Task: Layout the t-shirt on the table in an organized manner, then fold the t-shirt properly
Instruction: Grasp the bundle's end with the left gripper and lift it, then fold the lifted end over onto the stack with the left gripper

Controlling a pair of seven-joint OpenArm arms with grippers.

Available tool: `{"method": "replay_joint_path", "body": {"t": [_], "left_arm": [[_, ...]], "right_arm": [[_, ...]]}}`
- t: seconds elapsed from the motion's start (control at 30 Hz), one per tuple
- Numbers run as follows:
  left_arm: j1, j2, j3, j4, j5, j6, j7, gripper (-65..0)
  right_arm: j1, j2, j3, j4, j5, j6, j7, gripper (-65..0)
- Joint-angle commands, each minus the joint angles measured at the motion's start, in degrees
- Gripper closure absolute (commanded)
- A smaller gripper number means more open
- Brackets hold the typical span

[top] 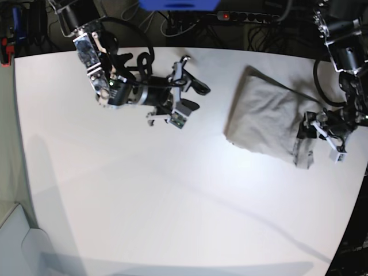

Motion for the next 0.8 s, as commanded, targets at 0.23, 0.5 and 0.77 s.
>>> {"method": "replay_joint_path", "body": {"t": [0.23, 0.5, 0.77], "left_arm": [[-0.8, -0.3, 1.3, -0.4, 0.6, 0.1, 0.8, -50.9], [-2.1, -0.9, 13.6, -0.4, 0.9, 0.1, -1.3, 0.0], [-8.6, -5.4, 30.3, 3.5, 2.4, 0.1, -0.9, -0.5]], "right_arm": [[0.7, -0.1, 0.1, 1.1, 1.2, 0.4, -0.1, -30.6], [0.7, -0.1, 0.1, 1.2, 1.2, 0.4, -0.2, -30.6], [0.7, 2.3, 1.0, 1.5, 1.3, 0.4, -0.2, -30.6]]}}
